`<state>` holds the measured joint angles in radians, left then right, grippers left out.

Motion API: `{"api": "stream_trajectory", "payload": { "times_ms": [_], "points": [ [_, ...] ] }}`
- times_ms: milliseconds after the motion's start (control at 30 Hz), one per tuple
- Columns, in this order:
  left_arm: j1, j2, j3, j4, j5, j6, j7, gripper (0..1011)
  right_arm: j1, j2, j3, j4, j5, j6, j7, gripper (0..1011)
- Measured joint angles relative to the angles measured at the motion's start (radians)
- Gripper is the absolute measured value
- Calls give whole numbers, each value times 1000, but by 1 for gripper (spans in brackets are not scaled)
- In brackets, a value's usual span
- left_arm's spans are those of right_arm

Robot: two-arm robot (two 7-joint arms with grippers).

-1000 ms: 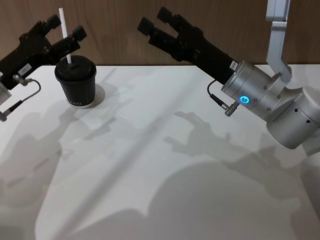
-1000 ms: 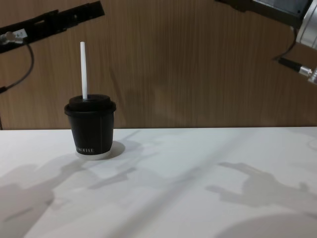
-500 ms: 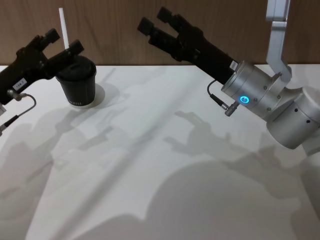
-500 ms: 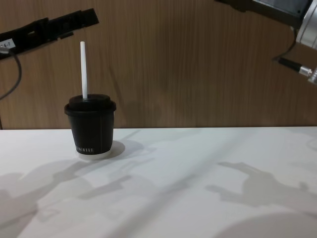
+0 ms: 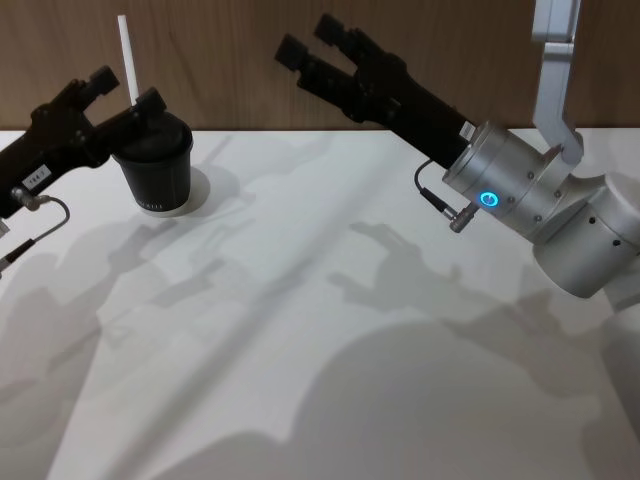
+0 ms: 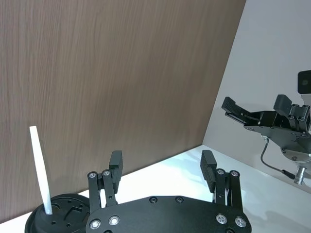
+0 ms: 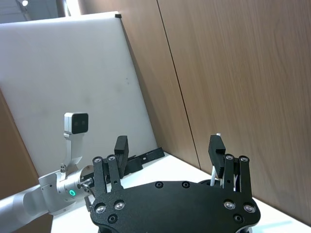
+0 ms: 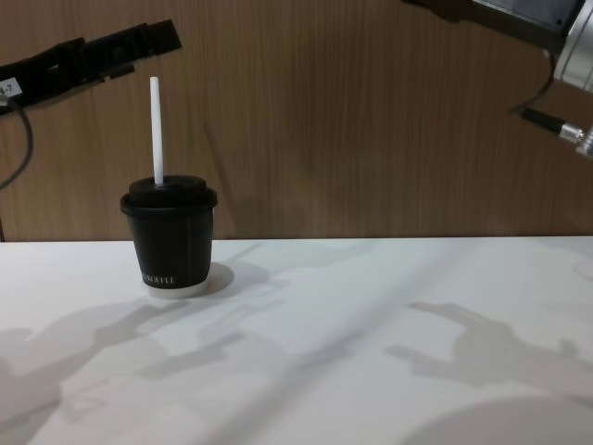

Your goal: Pick up the straw with one hand, pass it to the other hand, and insert it into the cup.

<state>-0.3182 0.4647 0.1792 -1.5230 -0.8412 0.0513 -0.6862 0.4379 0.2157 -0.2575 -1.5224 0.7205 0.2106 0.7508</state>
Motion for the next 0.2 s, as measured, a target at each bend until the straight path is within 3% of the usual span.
{"api": "stream_trajectory", "payload": {
  "times_ms": [200],
  "points": [
    [4,1,-1,-2,-2,1,0,1003,0,0,0,0,0,0,0,1001]
  ]
}}
